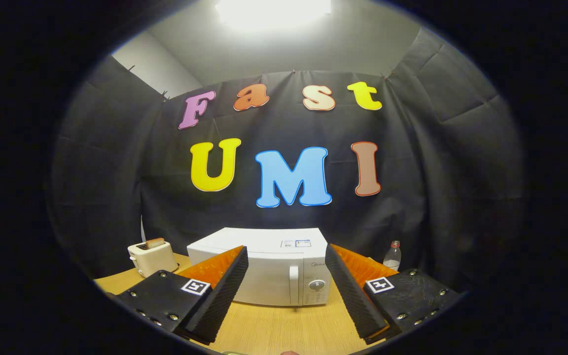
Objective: Open the microwave, put the food inside, and close the microwave door.
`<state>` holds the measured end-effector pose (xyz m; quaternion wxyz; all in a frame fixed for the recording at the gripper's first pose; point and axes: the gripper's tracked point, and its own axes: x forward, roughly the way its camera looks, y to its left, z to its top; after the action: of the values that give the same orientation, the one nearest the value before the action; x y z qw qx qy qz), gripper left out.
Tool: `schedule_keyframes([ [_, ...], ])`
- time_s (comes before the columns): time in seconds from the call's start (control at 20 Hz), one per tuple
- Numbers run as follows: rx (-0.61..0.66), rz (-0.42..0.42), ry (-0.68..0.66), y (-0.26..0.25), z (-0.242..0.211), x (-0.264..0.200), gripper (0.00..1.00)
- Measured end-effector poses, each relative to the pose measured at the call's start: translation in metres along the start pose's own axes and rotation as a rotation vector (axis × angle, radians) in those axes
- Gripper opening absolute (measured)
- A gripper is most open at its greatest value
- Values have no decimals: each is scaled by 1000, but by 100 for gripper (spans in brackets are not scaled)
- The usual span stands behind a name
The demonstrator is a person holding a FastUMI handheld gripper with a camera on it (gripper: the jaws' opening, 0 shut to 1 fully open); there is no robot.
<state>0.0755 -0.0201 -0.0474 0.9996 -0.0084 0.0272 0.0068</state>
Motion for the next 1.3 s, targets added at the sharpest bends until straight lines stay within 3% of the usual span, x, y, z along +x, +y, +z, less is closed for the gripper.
schedule_keyframes([
  [0.45, -18, 14, 76, -15, -60, 76, 99],
  [1.05, -12, 27, 283, -16, -175, 161, 99],
  [1.25, 19, 16, 347, -18, -206, 176, 92],
  [1.3, 28, 17, 361, -17, -211, 177, 82],
])
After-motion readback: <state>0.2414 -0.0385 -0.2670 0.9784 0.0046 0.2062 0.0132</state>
